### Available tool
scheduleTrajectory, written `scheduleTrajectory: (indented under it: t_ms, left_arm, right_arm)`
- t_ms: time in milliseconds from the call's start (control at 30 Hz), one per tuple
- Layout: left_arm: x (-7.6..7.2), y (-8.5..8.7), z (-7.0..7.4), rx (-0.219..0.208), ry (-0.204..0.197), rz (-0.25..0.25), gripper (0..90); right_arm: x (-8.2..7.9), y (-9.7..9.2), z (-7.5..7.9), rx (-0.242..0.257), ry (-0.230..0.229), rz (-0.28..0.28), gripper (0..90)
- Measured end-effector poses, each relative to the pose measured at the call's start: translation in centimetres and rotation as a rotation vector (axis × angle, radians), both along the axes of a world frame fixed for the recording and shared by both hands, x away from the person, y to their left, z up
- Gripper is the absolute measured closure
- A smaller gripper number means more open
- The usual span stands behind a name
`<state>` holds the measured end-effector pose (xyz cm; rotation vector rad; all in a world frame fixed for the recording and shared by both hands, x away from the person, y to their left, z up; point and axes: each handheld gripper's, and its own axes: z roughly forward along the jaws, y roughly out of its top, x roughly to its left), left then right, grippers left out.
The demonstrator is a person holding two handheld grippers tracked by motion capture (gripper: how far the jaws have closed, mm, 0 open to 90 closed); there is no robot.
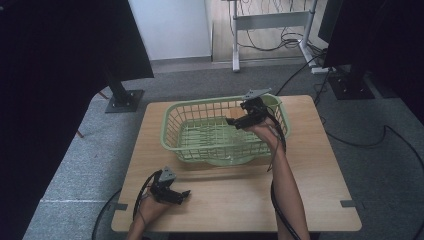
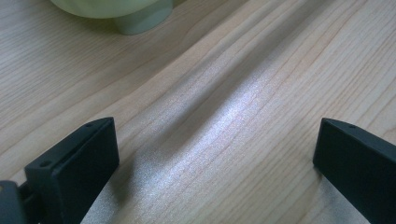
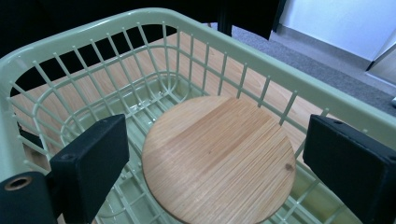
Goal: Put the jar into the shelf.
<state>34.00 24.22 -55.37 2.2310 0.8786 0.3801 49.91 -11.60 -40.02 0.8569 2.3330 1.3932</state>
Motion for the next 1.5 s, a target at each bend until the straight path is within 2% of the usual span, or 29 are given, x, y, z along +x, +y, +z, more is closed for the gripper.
scheduleTrajectory:
  t_ms: [133, 667, 1500]
  left_arm:
    - [0.0, 0.0, 0.0, 0.002, -0.002, -0.001, 0.0]
    - [0.0, 0.0, 0.0, 0.0, -0.001, 0.001, 0.0]
    - [0.0, 0.0, 0.0, 0.001, -0.001, 0.003, 0.0]
  right_arm:
    - [-0.5, 0.1, 0.5, -0.004, -0.022, 0.005, 6.6]
    - [-2.5, -0.7, 2.3, -0.014, -0.043, 0.012, 6.8]
    - [-6.5, -1.4, 2.7, -0.023, -0.056, 0.032, 3.8]
